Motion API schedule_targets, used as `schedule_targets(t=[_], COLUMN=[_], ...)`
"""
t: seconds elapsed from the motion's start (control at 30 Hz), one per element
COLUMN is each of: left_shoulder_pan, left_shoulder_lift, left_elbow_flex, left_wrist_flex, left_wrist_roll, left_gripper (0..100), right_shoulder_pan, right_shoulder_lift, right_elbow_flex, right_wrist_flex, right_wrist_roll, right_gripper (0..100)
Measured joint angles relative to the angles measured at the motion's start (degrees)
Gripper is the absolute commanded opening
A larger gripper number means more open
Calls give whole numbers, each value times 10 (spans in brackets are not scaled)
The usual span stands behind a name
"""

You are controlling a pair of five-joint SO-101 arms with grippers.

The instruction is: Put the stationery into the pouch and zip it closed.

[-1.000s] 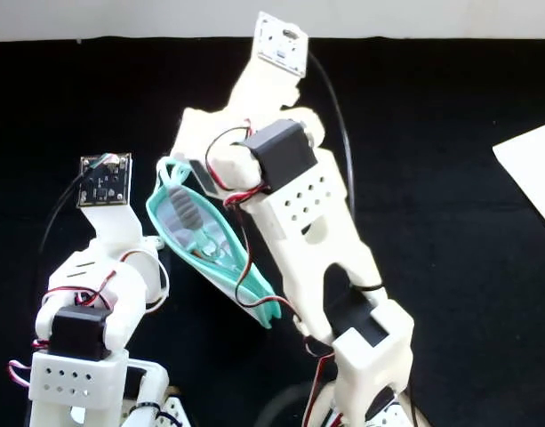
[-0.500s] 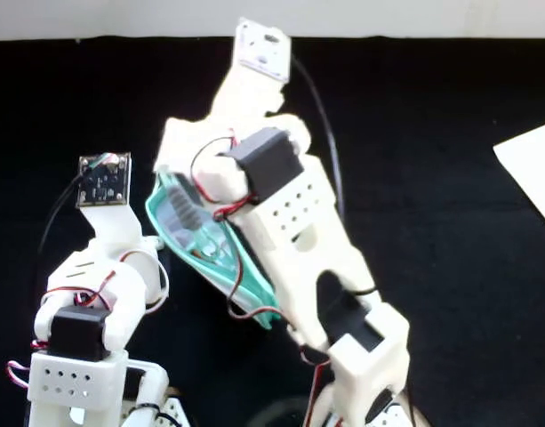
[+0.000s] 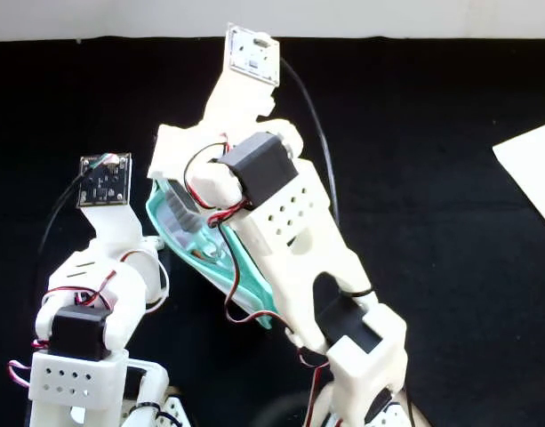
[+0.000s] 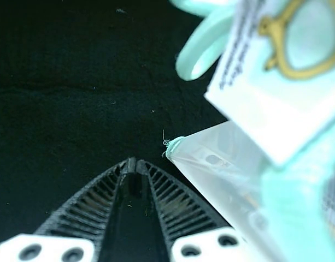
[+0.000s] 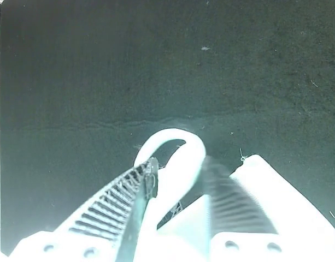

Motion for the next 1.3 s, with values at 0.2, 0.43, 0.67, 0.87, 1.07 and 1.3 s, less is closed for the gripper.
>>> schedule_targets(t=[0.2,0.43,0.67,0.87,1.07,1.3], left_shoulder_pan=[0,0,0,0,16,66], left_shoulder_lift=[0,0,0,0,0,0], left_elbow_flex=[0,0,0,0,-9,-105], left_wrist_flex=[0,0,0,0,36,149], left_wrist_roll=[0,0,0,0,0,0], left_gripper=[7,7,7,7,7,7], right_shoulder_pan=[0,45,119,125,125,125], right_shoulder_lift=[0,1,0,0,0,0], right_elbow_flex=[1,-29,-210,-315,-329,-329], right_wrist_flex=[0,0,0,0,0,0], right_wrist_roll=[0,42,52,52,52,52], right_gripper=[6,6,6,6,6,6])
